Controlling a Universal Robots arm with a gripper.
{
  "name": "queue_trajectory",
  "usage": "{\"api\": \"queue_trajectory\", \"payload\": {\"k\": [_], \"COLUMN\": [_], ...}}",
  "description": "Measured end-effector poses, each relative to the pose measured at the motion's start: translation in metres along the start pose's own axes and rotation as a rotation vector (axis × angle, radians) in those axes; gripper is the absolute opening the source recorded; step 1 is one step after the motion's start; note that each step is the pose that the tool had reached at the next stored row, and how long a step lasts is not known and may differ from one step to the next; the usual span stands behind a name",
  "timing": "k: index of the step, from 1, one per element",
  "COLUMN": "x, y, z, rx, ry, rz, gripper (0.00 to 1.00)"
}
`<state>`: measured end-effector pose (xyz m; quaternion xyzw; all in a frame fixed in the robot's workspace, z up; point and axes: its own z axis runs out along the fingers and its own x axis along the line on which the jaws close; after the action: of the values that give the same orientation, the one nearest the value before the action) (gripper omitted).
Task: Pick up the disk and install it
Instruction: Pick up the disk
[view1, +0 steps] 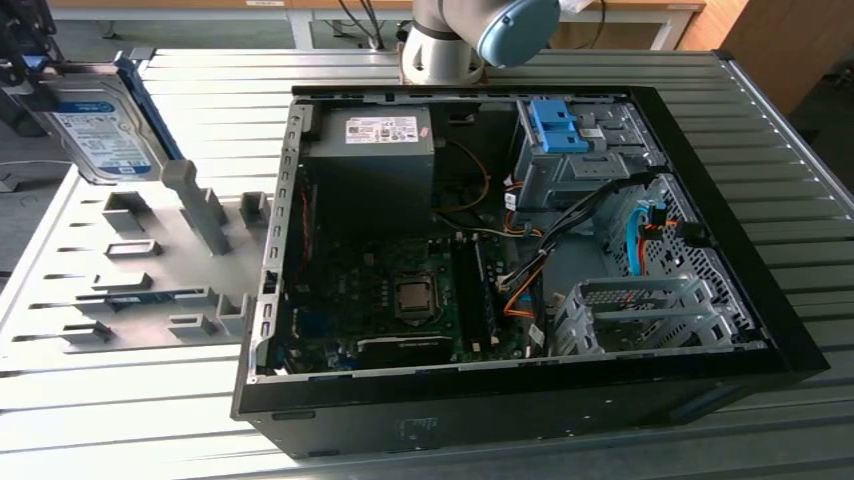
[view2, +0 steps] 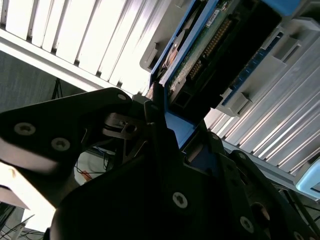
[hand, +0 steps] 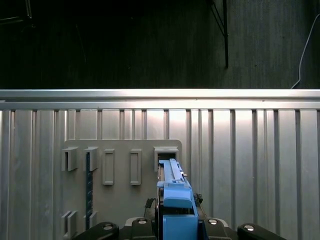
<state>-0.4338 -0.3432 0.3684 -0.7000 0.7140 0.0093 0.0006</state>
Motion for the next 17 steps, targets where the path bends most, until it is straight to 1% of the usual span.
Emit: {"api": "queue_trajectory", "payload": {"k": [11, 17], "x": [-0.0001, -0.0002], "y": [0.0001, 0.0001], "z": [-0.0046, -0.0099], "rx": [0.0, 0.0], "ry": [0.0, 0.0001], "rz": [0.0, 0.0], "gripper": [0.36, 0.36]}}
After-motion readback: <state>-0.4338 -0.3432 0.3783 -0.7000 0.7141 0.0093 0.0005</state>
